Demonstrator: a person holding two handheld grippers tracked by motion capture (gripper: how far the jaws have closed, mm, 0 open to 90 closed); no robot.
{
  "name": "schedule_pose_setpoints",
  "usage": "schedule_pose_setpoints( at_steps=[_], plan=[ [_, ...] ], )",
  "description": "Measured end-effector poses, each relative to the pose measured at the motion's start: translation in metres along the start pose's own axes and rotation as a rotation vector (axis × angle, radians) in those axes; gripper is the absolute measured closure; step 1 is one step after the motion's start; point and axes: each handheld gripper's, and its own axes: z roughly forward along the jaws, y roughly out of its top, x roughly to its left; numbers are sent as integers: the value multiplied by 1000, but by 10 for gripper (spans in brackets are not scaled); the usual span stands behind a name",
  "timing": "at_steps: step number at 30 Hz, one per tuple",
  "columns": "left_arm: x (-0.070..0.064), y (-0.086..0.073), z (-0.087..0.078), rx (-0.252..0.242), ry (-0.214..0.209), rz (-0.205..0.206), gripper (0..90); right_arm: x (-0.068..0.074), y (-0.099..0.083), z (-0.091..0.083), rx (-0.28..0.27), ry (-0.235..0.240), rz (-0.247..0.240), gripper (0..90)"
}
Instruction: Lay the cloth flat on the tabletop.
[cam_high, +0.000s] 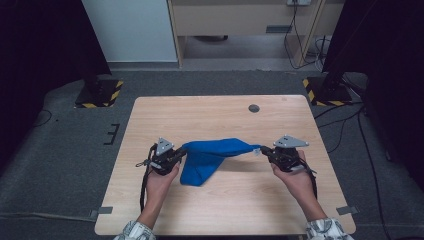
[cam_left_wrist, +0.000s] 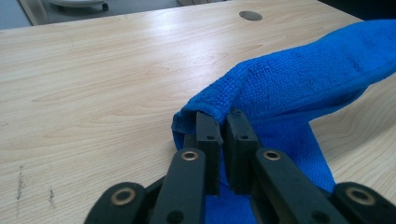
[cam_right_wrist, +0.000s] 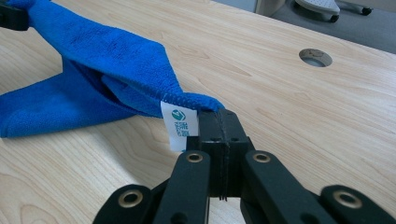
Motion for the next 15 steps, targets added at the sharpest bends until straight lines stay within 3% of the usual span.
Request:
schedule_pose_setpoints(
  at_steps=[4, 9, 15],
  plan=[
    [0, 5, -5, -32, -16, -11, 824, -1, 0, -1, -3, -2, 3, 900],
    [1, 6, -7, -32, -15, 7, 864, -2, 0, 0, 1, -2, 6, 900],
    [1, 7, -9, -38, -9, -5, 875, -1, 2, -1, -12, -1, 3, 900]
  ],
)
